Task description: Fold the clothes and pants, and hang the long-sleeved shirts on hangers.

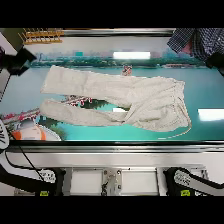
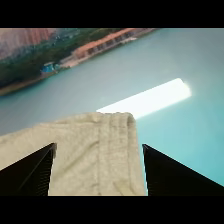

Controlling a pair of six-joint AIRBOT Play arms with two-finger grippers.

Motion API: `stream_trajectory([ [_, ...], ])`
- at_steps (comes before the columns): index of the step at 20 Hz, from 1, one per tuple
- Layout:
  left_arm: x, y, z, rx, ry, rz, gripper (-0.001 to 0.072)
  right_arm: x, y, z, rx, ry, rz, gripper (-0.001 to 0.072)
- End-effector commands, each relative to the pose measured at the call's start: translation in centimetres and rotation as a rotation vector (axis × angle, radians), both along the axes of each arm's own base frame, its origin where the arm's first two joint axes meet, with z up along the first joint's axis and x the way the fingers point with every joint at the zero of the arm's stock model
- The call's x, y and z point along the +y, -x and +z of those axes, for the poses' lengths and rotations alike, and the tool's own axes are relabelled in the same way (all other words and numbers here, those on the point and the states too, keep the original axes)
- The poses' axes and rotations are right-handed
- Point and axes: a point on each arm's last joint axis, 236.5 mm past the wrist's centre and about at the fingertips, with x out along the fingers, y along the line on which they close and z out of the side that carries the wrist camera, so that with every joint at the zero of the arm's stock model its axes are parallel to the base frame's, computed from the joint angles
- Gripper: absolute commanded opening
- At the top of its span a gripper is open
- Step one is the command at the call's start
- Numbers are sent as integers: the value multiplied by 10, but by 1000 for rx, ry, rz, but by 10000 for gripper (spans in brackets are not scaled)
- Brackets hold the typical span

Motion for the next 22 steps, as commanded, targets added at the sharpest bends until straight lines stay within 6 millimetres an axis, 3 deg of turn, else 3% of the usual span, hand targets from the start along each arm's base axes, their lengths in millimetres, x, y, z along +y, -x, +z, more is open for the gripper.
stream_trajectory([
  [1, 22, 103, -78, 269, 17, 79, 675, 6, 74, -48, 200, -13, 6, 582],
  [3, 17, 158, -122, 382, 79, 128, 675, 12, 123, -97, 321, -79, -28, 583],
  [5, 7, 195, -155, 443, 134, 168, 675, 18, 170, -145, 422, -161, -84, 584],
  [7, -7, 213, -178, 464, 176, 182, 676, 27, 211, -186, 505, -266, -161, 588],
  [9, -20, 213, -188, 453, 210, 181, 675, 44, 233, -217, 541, -397, -207, 588],
  [11, -27, 205, -190, 422, 225, 190, 675, 57, 234, -238, 514, -461, -225, 588],
  [13, -29, 198, -189, 399, 214, 184, 675, 65, 219, -249, 433, -530, -260, 587],
  [17, -33, 189, -188, 372, 190, 171, 675, 82, 188, -249, 315, -637, -204, 582],
  [22, -32, 187, -188, 366, 188, 178, 675, 77, 184, -262, 318, -651, -229, 580],
])
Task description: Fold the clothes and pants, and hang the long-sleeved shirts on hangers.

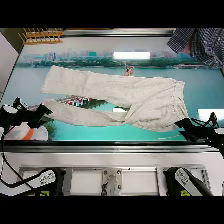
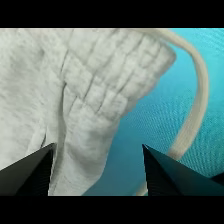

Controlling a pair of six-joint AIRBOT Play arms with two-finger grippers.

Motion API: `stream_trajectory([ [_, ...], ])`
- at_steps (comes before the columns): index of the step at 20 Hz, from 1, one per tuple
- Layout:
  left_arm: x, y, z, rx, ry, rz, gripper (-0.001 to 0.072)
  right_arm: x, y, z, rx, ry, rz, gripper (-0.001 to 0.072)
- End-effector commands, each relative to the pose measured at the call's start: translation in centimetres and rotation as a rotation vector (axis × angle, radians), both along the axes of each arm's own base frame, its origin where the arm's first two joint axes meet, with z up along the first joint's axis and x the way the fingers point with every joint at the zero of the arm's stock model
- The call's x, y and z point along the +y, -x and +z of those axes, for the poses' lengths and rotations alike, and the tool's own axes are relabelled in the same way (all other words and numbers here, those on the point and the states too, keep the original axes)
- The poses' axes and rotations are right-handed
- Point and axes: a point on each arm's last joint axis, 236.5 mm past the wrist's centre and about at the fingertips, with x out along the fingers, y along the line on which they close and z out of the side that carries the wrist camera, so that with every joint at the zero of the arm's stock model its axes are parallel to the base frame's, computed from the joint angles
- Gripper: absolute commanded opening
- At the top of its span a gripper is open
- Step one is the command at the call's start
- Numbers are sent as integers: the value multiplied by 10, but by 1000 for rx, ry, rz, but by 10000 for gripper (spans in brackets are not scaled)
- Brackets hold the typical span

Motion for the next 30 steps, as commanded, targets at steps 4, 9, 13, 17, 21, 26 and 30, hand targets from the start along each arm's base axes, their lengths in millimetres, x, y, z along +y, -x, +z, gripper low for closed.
stream_trajectory([
  [4, 2, -4, 1, -17, -10, 9, 675, 8, -12, -18, 1, -5, 9, 445],
  [9, 5, -7, -1, -22, -15, 23, 675, 24, -25, -22, -11, 42, 81, 106],
  [13, -5, -6, -17, 15, 28, 32, 673, 23, -25, -20, -9, 56, 103, 44],
  [17, 1, -24, -15, -46, -22, 50, 239, 20, -28, -7, -11, 92, 173, 44],
  [21, 6, -25, -12, -58, -26, 76, 9, 6, -31, 25, -8, 177, 237, 44],
  [26, 19, -9, 65, -185, -103, -16, 9, -15, 5, 58, 90, 341, 340, 44],
  [30, -2, 20, 161, -289, -168, -169, 9, -19, 27, 77, 116, 412, 373, 44],
])
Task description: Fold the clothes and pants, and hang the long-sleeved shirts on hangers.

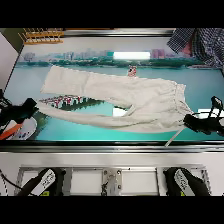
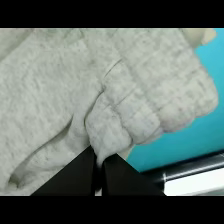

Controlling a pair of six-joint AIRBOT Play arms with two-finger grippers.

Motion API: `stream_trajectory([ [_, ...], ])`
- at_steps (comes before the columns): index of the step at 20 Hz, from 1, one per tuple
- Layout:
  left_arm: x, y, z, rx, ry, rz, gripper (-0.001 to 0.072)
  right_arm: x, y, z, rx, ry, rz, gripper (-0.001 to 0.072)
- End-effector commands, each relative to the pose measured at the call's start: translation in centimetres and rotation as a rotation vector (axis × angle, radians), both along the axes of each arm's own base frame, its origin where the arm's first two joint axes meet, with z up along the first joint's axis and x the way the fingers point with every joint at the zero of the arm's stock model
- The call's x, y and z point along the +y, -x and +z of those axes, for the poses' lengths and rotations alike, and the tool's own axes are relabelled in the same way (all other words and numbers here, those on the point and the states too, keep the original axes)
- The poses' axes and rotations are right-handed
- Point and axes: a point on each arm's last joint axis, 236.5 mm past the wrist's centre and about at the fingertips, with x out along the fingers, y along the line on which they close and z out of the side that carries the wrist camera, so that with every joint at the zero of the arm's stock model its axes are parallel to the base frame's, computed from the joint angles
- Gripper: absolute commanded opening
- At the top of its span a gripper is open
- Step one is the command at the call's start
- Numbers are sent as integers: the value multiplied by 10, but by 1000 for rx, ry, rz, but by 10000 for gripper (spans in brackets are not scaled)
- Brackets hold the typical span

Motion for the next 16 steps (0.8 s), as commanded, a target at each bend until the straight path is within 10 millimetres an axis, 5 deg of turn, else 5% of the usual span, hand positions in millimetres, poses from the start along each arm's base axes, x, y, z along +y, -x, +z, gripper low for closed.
stream_trajectory([
  [1, -23, 23, 73, -75, -81, -143, 8, -7, 21, 16, 30, 70, 8, 44],
  [4, -36, 6, 85, -63, -155, -230, 8, -6, 20, 19, 21, 54, -37, 44],
  [7, -70, -33, 41, 63, -153, -397, 8, -5, 20, 19, 18, 48, -37, 44],
  [10, -107, -100, -16, 149, -105, -495, 10, -4, 19, 19, 17, 46, -36, 44],
  [11, -116, -123, -31, 178, -82, -495, 115, -4, 19, 19, 17, 47, -36, 44],
  [12, -120, -143, -38, 208, -47, -466, 488, -4, 19, 19, 17, 45, -36, 44],
  [13, -121, -158, -39, 230, -15, -423, 679, -4, 19, 19, 17, 46, -36, 44],
  [16, -105, -179, -14, 197, -44, -403, 684, -4, 19, 19, 17, 46, -36, 45],
])
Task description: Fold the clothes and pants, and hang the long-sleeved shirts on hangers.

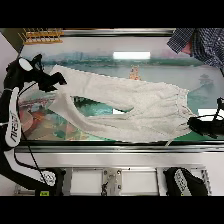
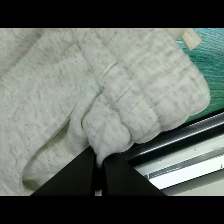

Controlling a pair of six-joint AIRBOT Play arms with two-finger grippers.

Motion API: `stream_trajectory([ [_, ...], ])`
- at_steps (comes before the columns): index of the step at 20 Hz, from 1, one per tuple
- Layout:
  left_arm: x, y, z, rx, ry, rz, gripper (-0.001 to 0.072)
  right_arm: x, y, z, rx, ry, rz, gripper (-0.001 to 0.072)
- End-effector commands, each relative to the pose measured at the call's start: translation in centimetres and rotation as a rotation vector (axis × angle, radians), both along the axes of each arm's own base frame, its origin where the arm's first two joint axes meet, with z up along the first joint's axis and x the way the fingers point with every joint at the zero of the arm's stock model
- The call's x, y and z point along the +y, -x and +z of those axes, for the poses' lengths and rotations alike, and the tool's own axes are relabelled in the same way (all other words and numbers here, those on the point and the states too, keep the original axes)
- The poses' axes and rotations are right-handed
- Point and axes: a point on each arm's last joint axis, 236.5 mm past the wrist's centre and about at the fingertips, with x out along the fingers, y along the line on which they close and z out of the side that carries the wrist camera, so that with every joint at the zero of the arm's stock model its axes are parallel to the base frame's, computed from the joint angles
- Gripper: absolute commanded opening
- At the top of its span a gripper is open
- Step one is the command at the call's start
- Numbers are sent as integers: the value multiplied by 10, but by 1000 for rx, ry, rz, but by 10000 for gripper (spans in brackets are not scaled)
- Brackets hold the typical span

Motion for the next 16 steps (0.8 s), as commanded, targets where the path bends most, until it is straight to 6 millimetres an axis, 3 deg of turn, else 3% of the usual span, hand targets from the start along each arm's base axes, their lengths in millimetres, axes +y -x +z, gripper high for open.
stream_trajectory([
  [1, 18, -18, 7, 17, -53, 37, 685, 0, 0, 1, -2, 0, 0, 44],
  [4, 63, 20, 4, 67, -146, 93, 685, 0, 0, 1, -2, -1, 0, 44],
  [8, 95, 95, -44, 169, -89, 237, 685, 0, -1, 0, -2, -1, 0, 44],
  [11, 88, 128, -79, 184, 54, 375, 685, 0, -1, 0, -2, -1, 0, 45],
  [16, 62, 130, -108, 183, 141, 419, 684, 1, -1, 0, -2, -2, 0, 44],
])
